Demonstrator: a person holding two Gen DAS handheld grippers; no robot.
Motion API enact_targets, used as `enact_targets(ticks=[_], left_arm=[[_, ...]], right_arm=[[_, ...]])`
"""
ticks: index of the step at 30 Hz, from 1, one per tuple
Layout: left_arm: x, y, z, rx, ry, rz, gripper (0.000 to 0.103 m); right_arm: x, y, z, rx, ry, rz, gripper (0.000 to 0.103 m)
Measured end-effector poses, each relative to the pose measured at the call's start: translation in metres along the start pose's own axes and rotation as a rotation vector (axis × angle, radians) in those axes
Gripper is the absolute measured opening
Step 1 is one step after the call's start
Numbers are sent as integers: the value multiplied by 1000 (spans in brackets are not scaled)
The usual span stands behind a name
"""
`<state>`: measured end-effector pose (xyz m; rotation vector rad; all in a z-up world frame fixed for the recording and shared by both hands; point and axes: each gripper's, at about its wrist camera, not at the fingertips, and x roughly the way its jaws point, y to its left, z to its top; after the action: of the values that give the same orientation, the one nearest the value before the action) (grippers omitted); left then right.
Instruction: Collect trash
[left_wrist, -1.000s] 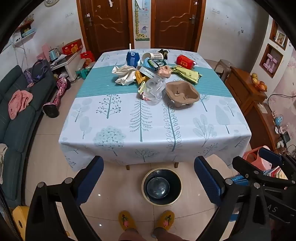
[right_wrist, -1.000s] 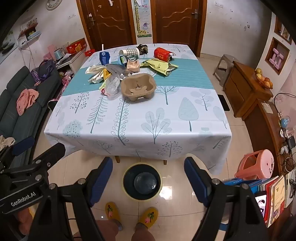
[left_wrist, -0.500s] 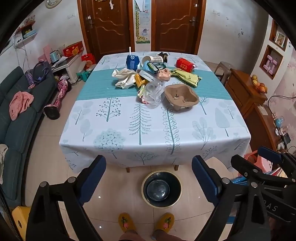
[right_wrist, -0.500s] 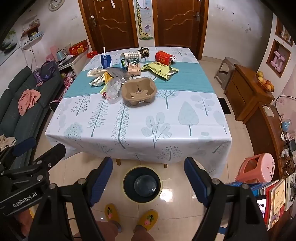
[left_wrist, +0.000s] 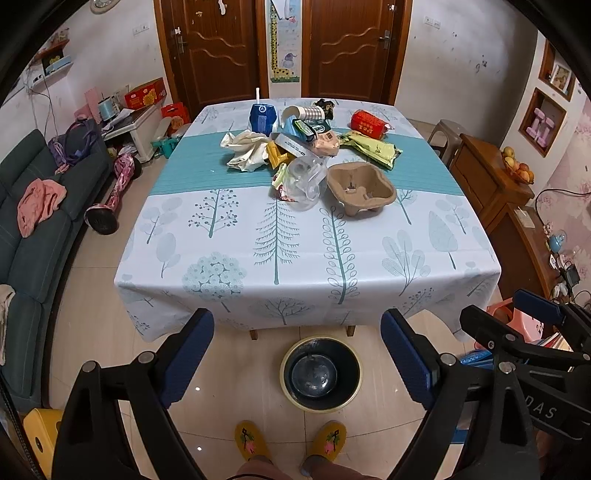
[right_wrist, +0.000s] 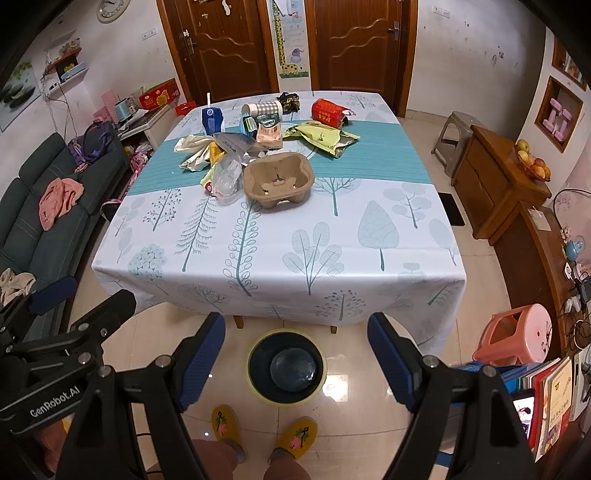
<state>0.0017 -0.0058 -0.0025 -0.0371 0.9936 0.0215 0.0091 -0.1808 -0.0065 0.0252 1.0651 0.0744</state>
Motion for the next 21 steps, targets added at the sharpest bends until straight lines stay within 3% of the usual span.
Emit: enact_targets(ticks=[21], left_arm=[[2,1,-4,0,5,1,91]], right_arm=[[2,2,2,1,0,5,80]])
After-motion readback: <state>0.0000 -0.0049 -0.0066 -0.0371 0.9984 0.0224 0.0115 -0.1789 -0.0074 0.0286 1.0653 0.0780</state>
